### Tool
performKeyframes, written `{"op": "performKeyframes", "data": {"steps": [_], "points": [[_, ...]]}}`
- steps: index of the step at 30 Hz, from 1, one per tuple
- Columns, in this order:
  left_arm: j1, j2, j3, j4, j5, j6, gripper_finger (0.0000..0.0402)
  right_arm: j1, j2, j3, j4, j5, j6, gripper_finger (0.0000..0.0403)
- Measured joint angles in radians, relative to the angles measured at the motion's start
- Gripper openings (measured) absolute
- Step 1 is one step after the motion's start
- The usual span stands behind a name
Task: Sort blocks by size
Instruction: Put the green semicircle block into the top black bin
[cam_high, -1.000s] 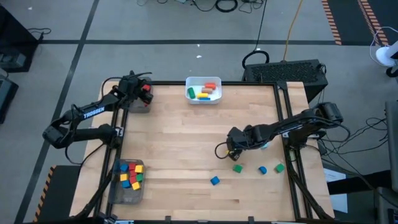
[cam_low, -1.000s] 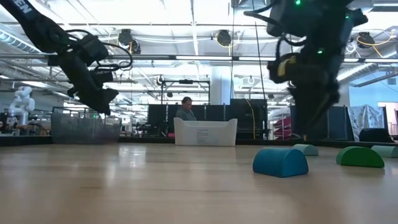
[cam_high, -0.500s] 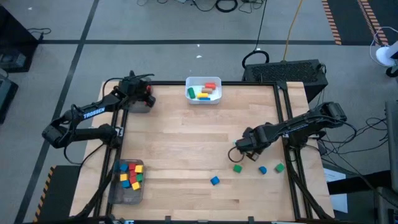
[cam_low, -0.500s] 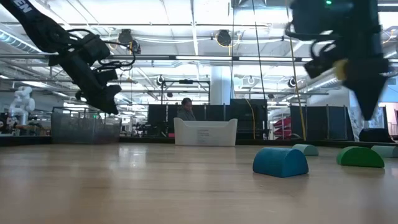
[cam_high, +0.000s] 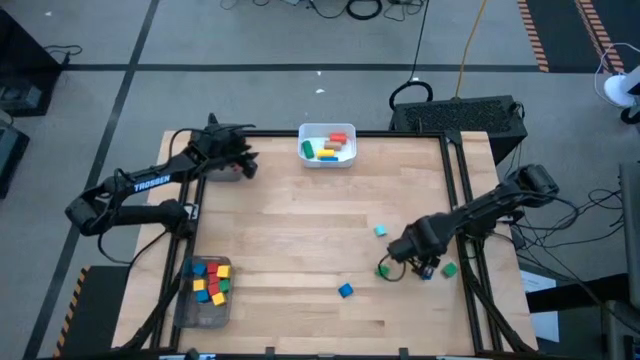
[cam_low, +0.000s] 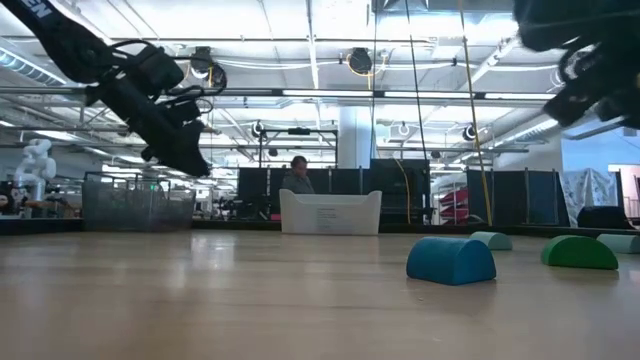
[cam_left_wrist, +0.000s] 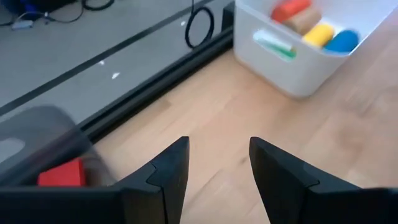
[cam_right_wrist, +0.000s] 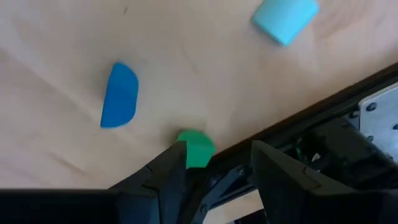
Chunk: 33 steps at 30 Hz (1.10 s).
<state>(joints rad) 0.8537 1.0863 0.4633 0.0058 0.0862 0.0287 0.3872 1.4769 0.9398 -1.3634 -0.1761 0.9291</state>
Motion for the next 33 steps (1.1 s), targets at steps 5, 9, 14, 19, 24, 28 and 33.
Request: {"op": "performKeyframes", "data": {"steps": [5, 9, 14, 19, 24, 28, 33], "points": [[-0.036, 0.000, 0.000, 0.060, 0.027, -0.024, 0.0171, 0.103, 0.000, -0.033, 0.001, -0.010, 0.015, 0.0168], [-0.069, 0.000, 0.000, 0.105, 0.037, -0.049, 0.0171, 0.167, 0.000, -0.077, 0.017, -0.019, -0.041, 0.0192], [-0.115, 0.000, 0.000, 0.128, 0.038, -0.088, 0.0171, 0.237, 0.000, -0.139, 0.096, -0.014, -0.150, 0.0242], [-0.154, 0.000, 0.000, 0.122, 0.038, -0.103, 0.0171, 0.289, 0.000, -0.169, 0.131, -0.014, -0.163, 0.0273], [-0.181, 0.000, 0.000, 0.142, 0.029, -0.145, 0.0171, 0.332, 0.000, -0.169, 0.151, -0.058, -0.160, 0.0278], [-0.196, 0.000, 0.000, 0.172, 0.026, -0.155, 0.0171, 0.396, 0.000, -0.173, 0.194, -0.083, -0.133, 0.0272], [-0.215, 0.000, 0.000, 0.210, 0.025, -0.155, 0.0171, 0.471, 0.000, -0.214, 0.254, -0.054, -0.085, 0.0271]]}}
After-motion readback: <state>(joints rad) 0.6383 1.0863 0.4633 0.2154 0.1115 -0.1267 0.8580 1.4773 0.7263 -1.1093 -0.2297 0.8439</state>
